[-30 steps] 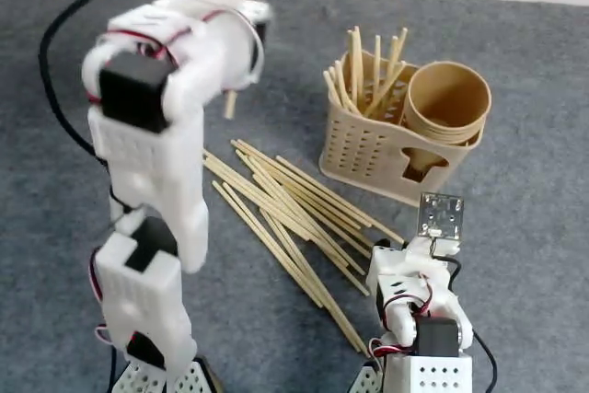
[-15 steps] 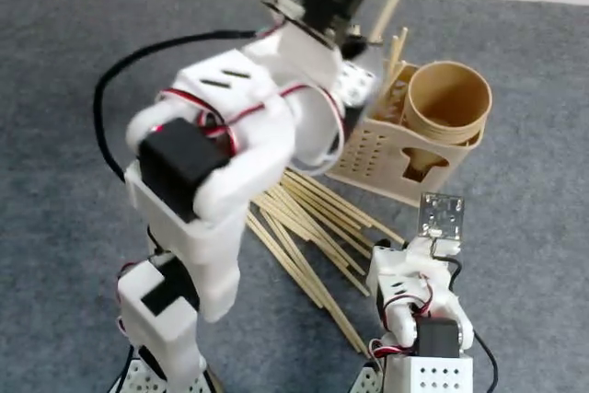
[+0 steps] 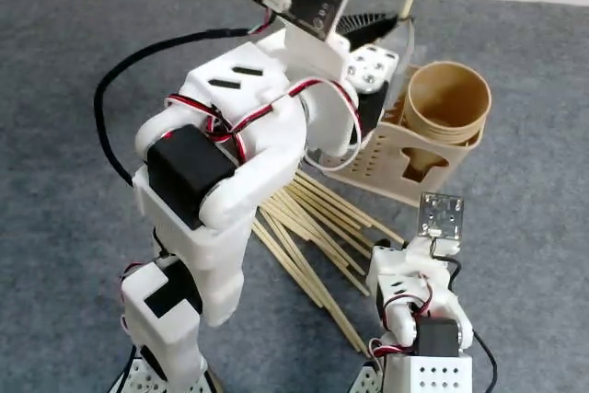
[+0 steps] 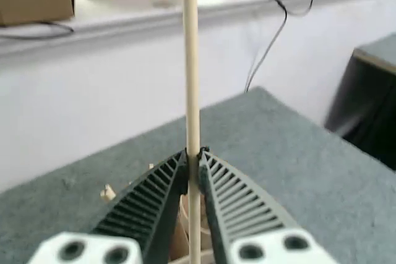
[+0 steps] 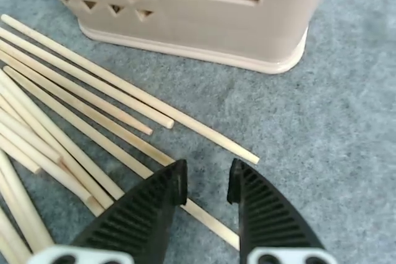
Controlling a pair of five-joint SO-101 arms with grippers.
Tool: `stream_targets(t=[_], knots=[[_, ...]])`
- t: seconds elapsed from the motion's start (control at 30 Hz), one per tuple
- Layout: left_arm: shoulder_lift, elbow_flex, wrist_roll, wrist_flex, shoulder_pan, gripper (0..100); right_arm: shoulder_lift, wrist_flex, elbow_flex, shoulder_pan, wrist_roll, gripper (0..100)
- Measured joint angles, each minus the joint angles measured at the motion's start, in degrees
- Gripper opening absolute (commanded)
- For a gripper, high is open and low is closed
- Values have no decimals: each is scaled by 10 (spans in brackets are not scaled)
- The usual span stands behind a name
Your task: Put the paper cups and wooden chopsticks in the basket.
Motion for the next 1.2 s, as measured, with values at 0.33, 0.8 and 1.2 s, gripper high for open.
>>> stream_targets(t=[0.33,0.8,1.2], knots=[[62,0,9,-29,-12,5,0,0,0,0,0,123],[187,0,11,-238,-84,5,0,0,0,0,0,123],[277,1,11,-310,-109,8,0,0,0,0,0,123]])
